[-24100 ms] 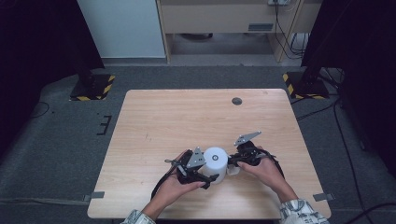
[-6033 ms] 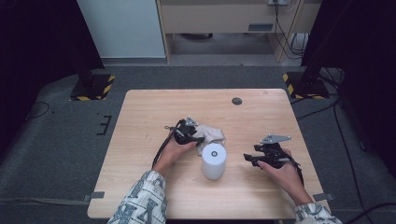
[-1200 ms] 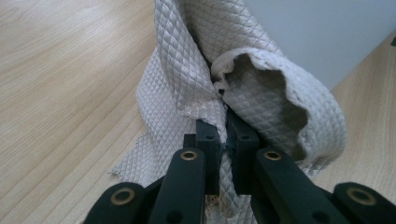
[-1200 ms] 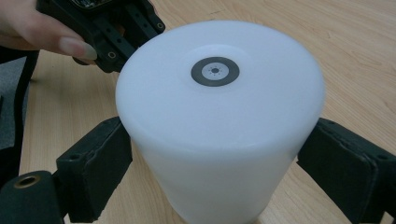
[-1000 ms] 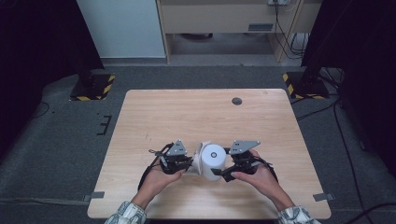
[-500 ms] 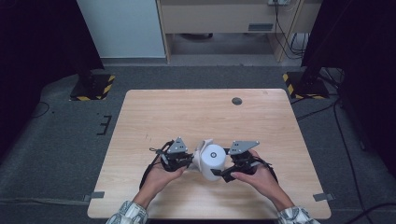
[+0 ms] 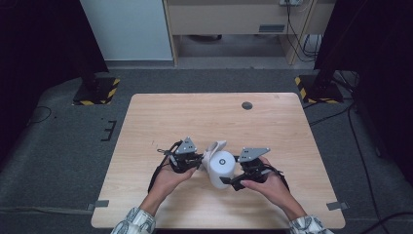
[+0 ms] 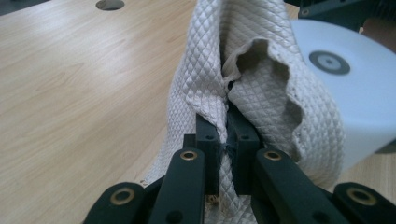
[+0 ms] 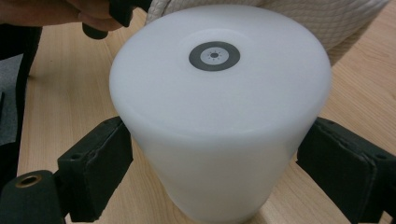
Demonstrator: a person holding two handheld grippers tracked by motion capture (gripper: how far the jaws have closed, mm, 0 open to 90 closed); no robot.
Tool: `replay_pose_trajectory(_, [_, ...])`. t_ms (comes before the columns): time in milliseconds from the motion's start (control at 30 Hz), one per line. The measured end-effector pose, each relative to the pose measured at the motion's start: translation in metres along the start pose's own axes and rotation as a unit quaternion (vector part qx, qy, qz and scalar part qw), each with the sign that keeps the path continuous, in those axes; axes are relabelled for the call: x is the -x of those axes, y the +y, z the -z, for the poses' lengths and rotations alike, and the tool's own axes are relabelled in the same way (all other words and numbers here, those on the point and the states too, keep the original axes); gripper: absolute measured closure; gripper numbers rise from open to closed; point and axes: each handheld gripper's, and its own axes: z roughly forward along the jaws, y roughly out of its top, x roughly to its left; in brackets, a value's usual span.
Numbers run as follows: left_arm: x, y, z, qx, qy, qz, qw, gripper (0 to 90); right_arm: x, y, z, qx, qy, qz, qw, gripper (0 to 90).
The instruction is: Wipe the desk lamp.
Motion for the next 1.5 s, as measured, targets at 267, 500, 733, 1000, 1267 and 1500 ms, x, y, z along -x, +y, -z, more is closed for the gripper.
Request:
replay_pose_trajectory(267, [-0.011, 0.010, -0.008, 0.005, 0.000, 0.006, 1.0000, 85.2, 0.000, -0.001, 0.000, -0.001, -0.001, 0.001, 1.0000, 13.9])
replay_pose_trajectory(500, [-0.016, 0.011, -0.014, 0.004, 0.000, 0.009, 0.9999, 85.2, 0.001, -0.003, 0.001, 0.002, -0.006, -0.002, 1.0000, 17.2])
replay_pose_trajectory(733, [-0.015, 0.007, -0.017, -0.008, -0.001, 0.004, 1.0000, 85.2, 0.001, -0.003, 0.001, 0.002, -0.008, -0.002, 1.0000, 17.3])
replay_pose_trajectory(1000, [-0.015, -0.002, -0.025, -0.034, -0.004, 0.001, 0.9994, 85.2, 0.000, -0.003, 0.001, 0.002, -0.008, -0.003, 1.0000, 17.2])
replay_pose_trajectory(1267, [-0.014, -0.006, -0.030, -0.049, -0.004, -0.004, 0.9988, 85.2, 0.000, -0.003, 0.001, 0.002, -0.009, -0.003, 1.0000, 16.2])
replay_pose_trajectory(1500, [-0.013, 0.000, -0.023, -0.030, -0.005, -0.003, 0.9995, 85.2, 0.001, -0.003, 0.001, 0.002, -0.014, -0.004, 0.9999, 15.5])
